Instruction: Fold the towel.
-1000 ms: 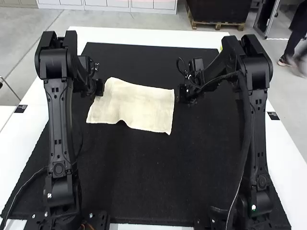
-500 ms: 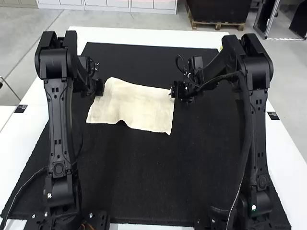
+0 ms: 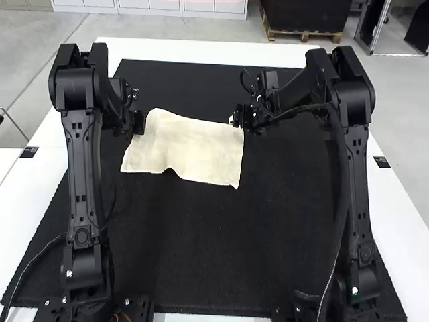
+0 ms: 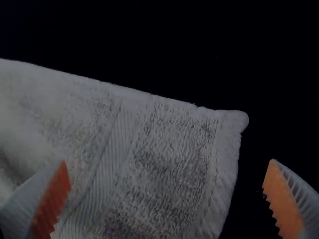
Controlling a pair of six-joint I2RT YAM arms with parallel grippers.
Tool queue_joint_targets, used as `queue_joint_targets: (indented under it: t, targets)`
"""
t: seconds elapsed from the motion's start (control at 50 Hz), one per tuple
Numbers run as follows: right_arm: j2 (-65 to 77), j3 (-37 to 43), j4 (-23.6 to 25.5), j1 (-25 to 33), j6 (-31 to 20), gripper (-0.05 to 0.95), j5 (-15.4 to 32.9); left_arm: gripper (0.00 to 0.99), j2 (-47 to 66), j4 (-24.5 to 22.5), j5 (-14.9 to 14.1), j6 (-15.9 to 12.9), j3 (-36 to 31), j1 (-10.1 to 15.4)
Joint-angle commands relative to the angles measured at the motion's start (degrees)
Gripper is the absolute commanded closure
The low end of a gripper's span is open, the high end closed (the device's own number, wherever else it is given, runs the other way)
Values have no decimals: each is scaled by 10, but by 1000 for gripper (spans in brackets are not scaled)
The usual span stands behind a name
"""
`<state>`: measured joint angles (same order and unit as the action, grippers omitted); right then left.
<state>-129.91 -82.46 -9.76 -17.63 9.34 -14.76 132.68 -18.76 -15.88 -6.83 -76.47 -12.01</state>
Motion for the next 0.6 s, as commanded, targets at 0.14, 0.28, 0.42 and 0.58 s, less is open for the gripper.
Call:
queue_joint_targets:
  t: [0.14,0.28,0.42,0.58]
  targets:
    - [-20,-11,3,-7,6,5,5,974,-1,-7,3,1,0,2]
    - [-35,-12,3,-9,5,7,7,974,-1,-7,2,3,-2,1]
    - [-50,-6,6,-22,-2,454,-10,974,-1,-8,2,3,-1,-1]
    - [-51,14,15,-28,-20,926,-52,974,-1,-11,2,6,2,-3]
